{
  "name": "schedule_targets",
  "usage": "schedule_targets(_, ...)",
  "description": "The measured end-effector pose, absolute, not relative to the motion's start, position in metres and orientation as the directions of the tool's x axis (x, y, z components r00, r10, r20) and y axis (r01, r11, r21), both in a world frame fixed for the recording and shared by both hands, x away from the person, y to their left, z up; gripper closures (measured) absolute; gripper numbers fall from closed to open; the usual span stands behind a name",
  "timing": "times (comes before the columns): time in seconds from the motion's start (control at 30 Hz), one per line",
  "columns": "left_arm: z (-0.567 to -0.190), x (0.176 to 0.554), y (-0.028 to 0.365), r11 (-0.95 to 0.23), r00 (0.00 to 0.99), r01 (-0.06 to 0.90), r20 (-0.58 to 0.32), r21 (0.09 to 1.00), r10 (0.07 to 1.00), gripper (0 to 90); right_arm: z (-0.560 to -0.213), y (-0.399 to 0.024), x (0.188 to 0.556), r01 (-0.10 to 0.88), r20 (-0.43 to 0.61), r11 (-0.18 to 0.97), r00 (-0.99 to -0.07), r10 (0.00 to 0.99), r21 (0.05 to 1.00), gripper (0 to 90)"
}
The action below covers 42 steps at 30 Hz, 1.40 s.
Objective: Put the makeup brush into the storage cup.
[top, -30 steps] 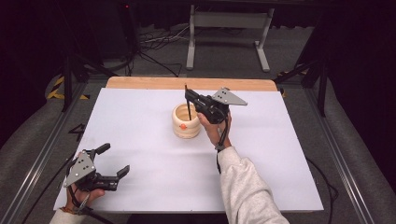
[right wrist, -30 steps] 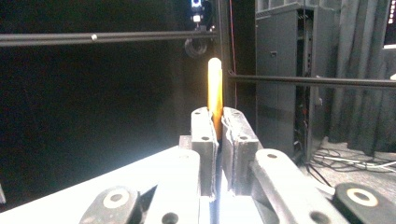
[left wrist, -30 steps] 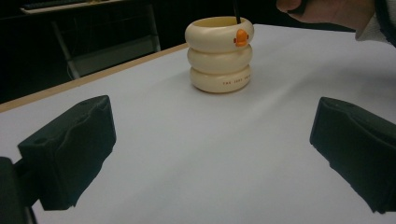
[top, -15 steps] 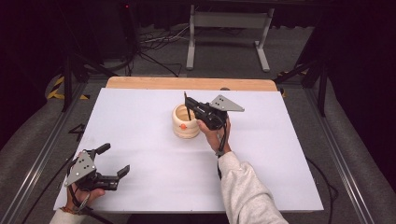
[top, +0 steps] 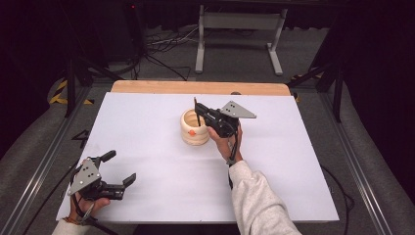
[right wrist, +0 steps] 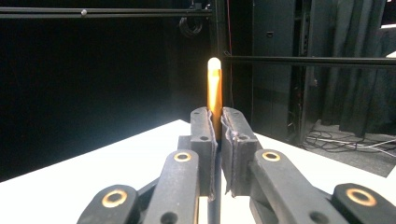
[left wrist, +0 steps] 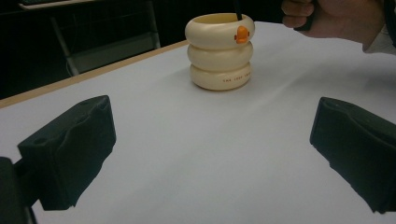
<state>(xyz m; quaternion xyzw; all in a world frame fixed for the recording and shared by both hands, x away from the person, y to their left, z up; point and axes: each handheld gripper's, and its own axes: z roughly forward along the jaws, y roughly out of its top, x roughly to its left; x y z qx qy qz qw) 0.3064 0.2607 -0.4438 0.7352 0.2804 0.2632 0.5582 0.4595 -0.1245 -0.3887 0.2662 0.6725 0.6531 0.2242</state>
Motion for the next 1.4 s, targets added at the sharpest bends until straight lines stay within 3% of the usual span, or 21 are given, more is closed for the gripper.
schedule_targets(1.0, -0.444, 0.307, 0.26, -0.218, 0.7, 0.123, 0.071, 0.968, 0.71, 1.3, -0.395, -0.129, 0.46, 0.084, 0.041, 0.033, -0.752, 0.657, 0.996, 84.2)
schedule_targets(1.4, -0.444, 0.308, 0.26, -0.227, 0.703, 0.126, 0.075, 0.966, 0.708, 1.3, -0.383, -0.138, 0.457, 0.057, 0.017, 0.037, -0.736, 0.676, 0.998, 67.8)
